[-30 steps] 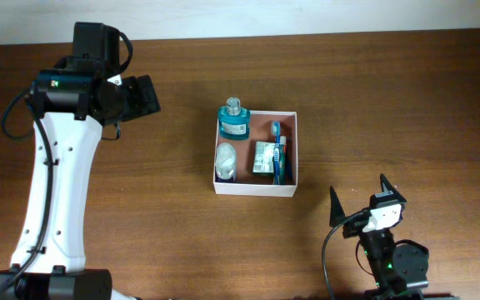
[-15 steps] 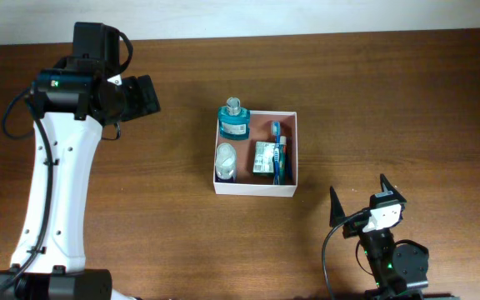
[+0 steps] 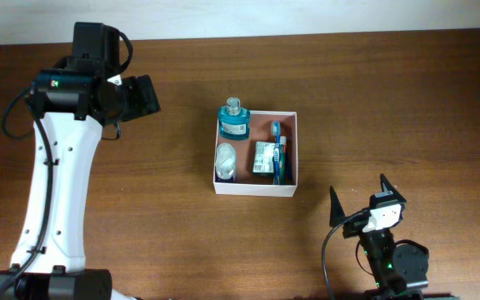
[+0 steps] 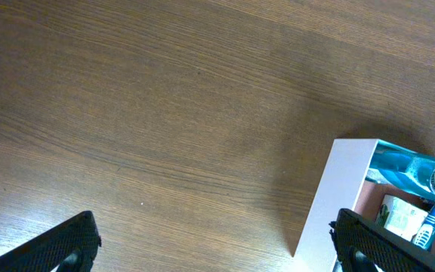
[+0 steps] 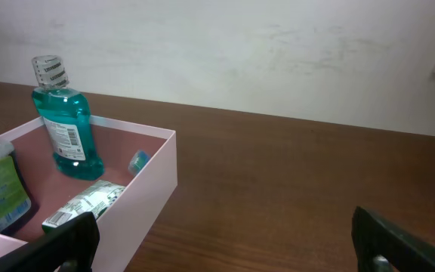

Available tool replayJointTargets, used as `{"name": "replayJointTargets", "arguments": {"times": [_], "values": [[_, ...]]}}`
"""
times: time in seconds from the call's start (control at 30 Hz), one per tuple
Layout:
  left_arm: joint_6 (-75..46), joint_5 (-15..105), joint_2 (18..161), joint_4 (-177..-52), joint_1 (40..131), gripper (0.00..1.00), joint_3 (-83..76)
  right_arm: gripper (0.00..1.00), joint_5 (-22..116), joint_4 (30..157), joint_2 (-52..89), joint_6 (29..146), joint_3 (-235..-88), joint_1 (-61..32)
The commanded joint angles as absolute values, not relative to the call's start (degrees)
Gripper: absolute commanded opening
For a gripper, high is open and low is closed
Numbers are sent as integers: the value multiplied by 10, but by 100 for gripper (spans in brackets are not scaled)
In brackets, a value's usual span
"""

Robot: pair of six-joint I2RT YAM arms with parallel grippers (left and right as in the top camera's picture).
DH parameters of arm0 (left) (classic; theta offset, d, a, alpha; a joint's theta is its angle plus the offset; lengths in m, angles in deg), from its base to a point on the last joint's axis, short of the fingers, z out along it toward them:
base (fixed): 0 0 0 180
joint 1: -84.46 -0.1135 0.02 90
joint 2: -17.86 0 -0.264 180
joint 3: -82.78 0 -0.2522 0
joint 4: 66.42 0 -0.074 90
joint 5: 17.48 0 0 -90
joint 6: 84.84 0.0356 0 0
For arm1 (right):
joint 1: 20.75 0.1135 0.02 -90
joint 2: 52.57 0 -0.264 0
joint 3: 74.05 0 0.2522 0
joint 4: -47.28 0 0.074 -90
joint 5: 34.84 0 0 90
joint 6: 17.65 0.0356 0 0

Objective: Pack container

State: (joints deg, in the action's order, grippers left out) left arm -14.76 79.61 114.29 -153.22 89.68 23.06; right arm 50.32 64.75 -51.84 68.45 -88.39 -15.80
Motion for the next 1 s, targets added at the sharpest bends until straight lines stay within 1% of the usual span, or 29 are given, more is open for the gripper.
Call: {"name": "replayJointTargets", "arguments": {"times": [0.0,0.2,0.37,0.8,0.9,0.97], "values": [[-149,799,1137,-1533,895,99,236,98,502,652,-524,681,-881,-163],[-149,799,1097,-1533,895,99,236,98,502,651,-524,681,-881,-163],[-149,799,1019,-1533,895,99,236,98,502,651,-524,681,-881,-163],[-149,799,727,-1533,895,99,236,98,502,651,-524,681,-881,-163],[-149,799,678,-1533,895,99,236,98,502,651,-524,681,-881,-163],[-140,824,651,-1539,895,99,236,98,502,651,-524,681,-881,-163]]}}
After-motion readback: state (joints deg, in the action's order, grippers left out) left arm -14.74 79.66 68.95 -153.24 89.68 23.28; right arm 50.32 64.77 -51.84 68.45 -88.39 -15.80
